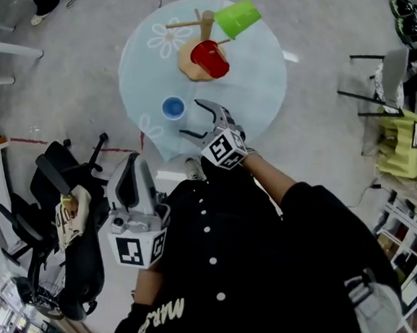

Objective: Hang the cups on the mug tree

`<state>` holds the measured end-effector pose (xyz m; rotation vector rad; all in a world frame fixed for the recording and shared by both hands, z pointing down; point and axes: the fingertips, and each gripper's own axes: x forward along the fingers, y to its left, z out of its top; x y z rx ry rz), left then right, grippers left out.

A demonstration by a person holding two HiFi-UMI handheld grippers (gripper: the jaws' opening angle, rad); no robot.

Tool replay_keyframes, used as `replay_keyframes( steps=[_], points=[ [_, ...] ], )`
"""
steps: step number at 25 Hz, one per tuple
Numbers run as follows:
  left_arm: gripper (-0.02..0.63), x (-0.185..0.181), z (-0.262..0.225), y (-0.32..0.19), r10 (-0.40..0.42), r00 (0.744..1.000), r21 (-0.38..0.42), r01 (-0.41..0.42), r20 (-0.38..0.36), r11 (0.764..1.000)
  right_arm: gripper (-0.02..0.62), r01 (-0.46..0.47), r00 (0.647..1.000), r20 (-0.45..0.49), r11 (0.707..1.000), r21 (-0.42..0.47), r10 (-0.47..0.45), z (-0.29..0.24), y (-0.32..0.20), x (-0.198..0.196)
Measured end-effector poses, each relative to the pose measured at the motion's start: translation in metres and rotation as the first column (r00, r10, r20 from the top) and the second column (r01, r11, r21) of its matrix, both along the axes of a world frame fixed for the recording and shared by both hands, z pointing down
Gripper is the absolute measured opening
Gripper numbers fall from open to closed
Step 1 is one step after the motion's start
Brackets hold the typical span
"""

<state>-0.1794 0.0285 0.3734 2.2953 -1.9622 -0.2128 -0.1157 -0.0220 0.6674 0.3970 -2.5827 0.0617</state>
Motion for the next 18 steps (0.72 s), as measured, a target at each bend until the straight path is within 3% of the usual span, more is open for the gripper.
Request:
replay_keyframes(
  steps=[11, 18],
  points=[
    [-0.006, -0.018, 0.023, 0.018, -0.062, 0.998, -0.073, 0.062, 0.011, 0.995, 0.403, -0.017, 0.998, -0.059, 0.996, -0.086, 0.011, 0.058, -0.012, -0.04],
    [-0.006, -0.025, 0.028, 0.022, -0.081, 0.996, -0.095, 0.083, 0.024, 0.992, 0.379, -0.023, 0.995, -0.093, 0.998, -0.059, 0.018, 0.073, -0.019, -0.05]
  ],
)
